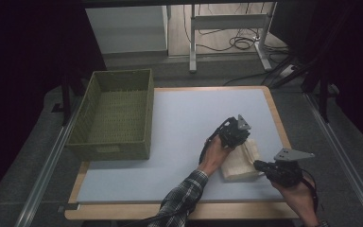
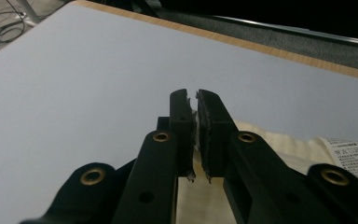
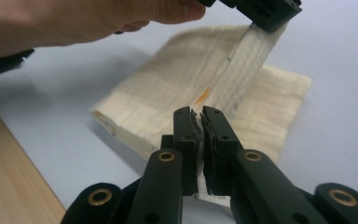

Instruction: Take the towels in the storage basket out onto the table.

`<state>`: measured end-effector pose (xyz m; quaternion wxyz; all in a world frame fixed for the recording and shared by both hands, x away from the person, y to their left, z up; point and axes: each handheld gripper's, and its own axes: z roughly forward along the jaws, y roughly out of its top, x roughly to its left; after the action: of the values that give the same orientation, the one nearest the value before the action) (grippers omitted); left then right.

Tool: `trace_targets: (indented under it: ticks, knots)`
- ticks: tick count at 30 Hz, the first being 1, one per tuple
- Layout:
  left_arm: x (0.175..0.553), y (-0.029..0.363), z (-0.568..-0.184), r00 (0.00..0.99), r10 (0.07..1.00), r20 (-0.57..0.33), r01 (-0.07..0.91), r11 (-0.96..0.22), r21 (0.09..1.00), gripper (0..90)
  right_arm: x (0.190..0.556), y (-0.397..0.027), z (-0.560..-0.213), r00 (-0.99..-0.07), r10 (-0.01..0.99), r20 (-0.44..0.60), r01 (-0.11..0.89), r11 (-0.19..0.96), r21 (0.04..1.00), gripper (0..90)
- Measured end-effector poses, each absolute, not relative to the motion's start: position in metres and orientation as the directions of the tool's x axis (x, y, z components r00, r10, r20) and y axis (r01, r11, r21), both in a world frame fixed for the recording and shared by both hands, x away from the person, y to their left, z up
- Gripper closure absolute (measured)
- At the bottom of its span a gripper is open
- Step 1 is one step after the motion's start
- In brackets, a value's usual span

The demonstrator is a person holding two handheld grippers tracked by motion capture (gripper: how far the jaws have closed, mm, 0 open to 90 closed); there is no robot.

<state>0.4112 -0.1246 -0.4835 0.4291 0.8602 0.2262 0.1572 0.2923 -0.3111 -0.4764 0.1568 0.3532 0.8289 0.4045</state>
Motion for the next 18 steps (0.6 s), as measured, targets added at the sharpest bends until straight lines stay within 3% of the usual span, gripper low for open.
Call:
trace_targets:
  ticks: [9,18]
  knots:
    - [0.418,-0.14,-0.499,0.85,0.525,0.051,0.284,-0.537,0.794,83.7,0.298,-0.32,-0.497,-0.673,0.739,0.041,0.506,0.42,0.753,84.3]
    - [0.415,-0.128,-0.494,0.835,0.55,0.02,0.299,-0.484,0.822,56.6,0.301,-0.327,-0.509,-0.648,0.76,0.055,0.534,0.402,0.744,83.3]
